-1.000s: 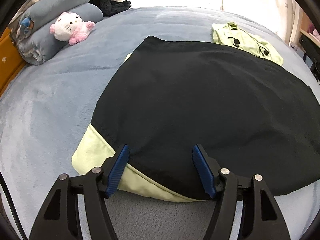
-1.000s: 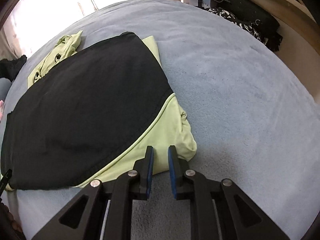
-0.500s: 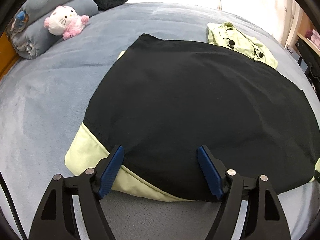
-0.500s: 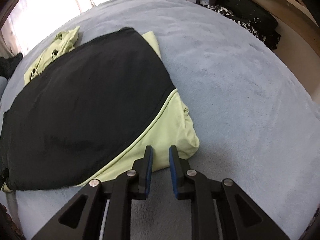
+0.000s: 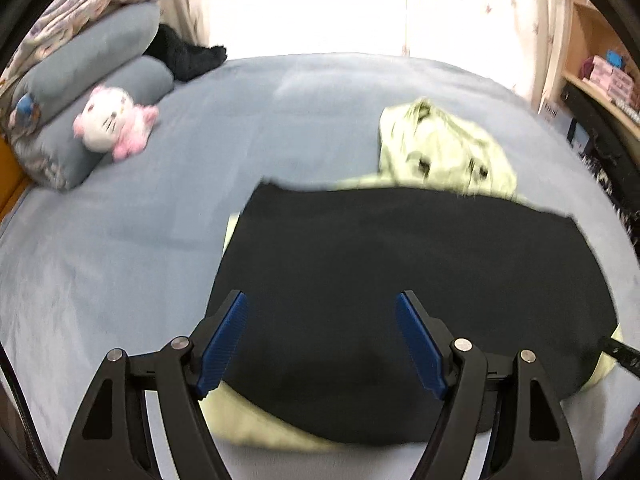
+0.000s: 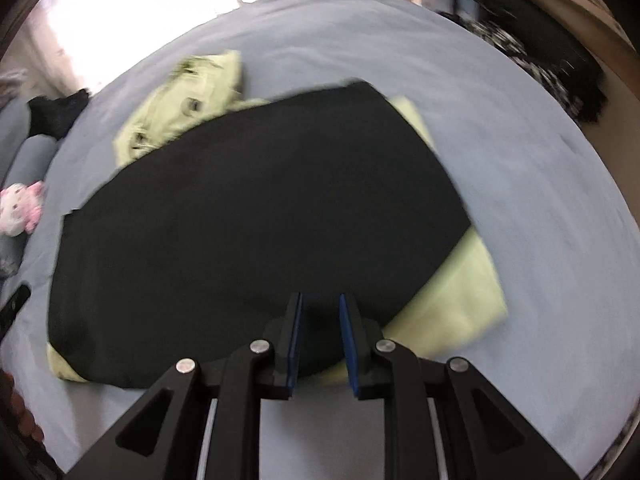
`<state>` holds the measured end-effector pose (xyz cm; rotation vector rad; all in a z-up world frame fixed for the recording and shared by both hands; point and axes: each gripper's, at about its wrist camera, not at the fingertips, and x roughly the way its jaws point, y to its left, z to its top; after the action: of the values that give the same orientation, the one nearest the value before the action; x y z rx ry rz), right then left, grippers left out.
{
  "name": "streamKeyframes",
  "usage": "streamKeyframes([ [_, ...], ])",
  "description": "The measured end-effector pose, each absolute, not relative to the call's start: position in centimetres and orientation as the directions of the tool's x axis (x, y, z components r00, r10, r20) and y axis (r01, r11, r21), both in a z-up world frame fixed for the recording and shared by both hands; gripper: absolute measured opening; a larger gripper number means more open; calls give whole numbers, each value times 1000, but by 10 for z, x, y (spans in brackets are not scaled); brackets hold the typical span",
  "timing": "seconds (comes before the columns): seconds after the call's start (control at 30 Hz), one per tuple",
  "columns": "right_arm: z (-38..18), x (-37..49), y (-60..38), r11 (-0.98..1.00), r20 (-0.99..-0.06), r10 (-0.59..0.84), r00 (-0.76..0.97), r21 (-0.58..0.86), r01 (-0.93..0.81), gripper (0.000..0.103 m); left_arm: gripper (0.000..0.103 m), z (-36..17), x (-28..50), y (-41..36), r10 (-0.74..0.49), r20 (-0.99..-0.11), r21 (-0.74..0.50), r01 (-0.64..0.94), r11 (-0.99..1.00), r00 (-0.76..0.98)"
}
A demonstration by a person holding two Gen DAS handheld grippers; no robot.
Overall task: Fold large clothes
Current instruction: 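Press the folded jacket flat with both tools, then grasp the green hood with both tools and lift it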
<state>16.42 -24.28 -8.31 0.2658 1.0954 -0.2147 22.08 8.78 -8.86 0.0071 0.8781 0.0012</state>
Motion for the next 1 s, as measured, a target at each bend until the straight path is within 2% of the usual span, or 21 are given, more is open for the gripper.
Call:
streamKeyframes([
  [0.2, -59, 241, -224, 963, -856, 16, 517, 152, 223, 18, 75, -72, 292, 83, -13, -737, -18, 0, 1000, 676],
  [0.37, -48, 316, -224, 956, -800, 88, 593, 235, 174, 20, 75, -81, 366, 74, -107, -749, -123, 22, 992, 654],
  [0.53, -61, 396, -236, 936, -773, 138, 619, 305, 173, 21, 75, -105, 443, 62, -144, -772, -186, -4, 982, 620],
  [0.7, -84, 464, -250, 926, -787, 174, 591, 335, 173, 21, 75, -133, 507, 45, -121, -805, -163, -20, 986, 581],
  [0.93, -107, 515, -252, 920, -761, 225, 608, 371, 124, 21, 75, -182, 551, 26, -60, -851, -137, -111, 984, 521],
  [1.0, -120, 524, -252, 914, -763, 245, 598, 388, 119, 21, 75, -203, 557, 19, -83, -864, -152, -100, 983, 497],
])
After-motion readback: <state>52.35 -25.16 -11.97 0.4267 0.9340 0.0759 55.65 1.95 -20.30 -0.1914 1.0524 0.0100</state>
